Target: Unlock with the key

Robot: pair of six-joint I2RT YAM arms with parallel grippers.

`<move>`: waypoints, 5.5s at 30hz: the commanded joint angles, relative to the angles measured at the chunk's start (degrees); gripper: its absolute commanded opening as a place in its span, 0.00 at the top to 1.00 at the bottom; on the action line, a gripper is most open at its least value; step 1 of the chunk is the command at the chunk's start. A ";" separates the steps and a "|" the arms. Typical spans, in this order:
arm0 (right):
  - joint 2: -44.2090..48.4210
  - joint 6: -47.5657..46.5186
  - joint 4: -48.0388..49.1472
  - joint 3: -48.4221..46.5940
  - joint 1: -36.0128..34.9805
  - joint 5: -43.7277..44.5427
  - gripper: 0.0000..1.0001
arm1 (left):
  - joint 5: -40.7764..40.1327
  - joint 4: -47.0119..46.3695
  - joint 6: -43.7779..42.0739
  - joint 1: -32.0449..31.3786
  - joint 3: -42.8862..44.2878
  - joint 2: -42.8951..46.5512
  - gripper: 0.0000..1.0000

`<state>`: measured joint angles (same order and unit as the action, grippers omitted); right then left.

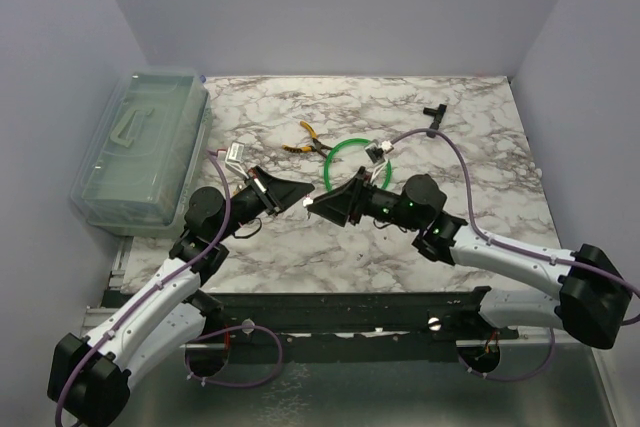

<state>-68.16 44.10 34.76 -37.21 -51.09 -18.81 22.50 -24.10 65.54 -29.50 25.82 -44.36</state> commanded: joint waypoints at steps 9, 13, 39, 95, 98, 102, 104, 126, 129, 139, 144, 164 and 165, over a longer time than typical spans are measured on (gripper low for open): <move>-4.01 1.31 5.75 -3.12 0.11 -3.89 0.58 | -1.94 -1.03 -0.41 -0.34 1.77 1.33 1.00; -4.10 1.59 6.12 -2.91 0.11 -4.09 0.61 | -2.98 -1.03 -0.26 -0.30 1.49 1.85 1.00; -6.25 2.61 8.55 -3.73 0.11 -4.02 0.73 | -4.57 -1.26 0.03 -0.30 0.63 2.74 1.00; 10.85 -2.01 -40.66 11.32 21.57 -10.83 1.00 | -20.97 50.61 -18.34 -11.23 40.40 -45.63 0.40; 11.65 -3.29 -43.06 11.15 21.69 -9.29 1.00 | -25.60 56.13 -17.57 -12.72 46.91 -52.06 0.42; 13.06 -4.21 -45.08 11.76 21.76 -7.83 1.00 | -32.14 64.80 -16.10 -14.02 55.68 -59.75 0.43; 14.05 -4.38 -45.55 12.33 21.79 -7.56 1.00 | -34.15 68.59 -15.36 -14.65 59.66 -63.08 0.43; 20.90 -4.65 -46.45 16.98 21.95 -8.50 1.00 | -35.69 76.30 -8.92 -16.72 71.68 -78.31 0.49; 21.51 -4.63 -46.54 17.21 21.91 -8.70 1.00 | -35.51 76.39 -9.03 -16.78 72.32 -79.46 0.55; 22.45 -4.63 -46.52 17.44 21.91 -8.84 1.00 | -35.37 76.79 -8.81 -16.92 72.24 -82.06 0.74; 22.56 -4.63 -46.09 17.66 21.91 -9.01 1.00 | -34.61 76.12 -9.54 -16.91 72.07 -82.39 1.00; 2.62 1.82 -20.55 17.56 21.87 -22.57 1.00 | -27.31 59.26 -3.74 -15.58 54.85 -66.82 1.00; 0.87 2.47 -19.06 17.26 21.87 -23.60 1.00 | -26.93 58.51 -3.62 -15.52 54.25 -66.25 1.00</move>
<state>-62.70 43.57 5.72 -19.38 -29.52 -35.92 -8.88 40.21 60.31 -45.10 82.91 -114.63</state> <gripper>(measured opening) 0.024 0.125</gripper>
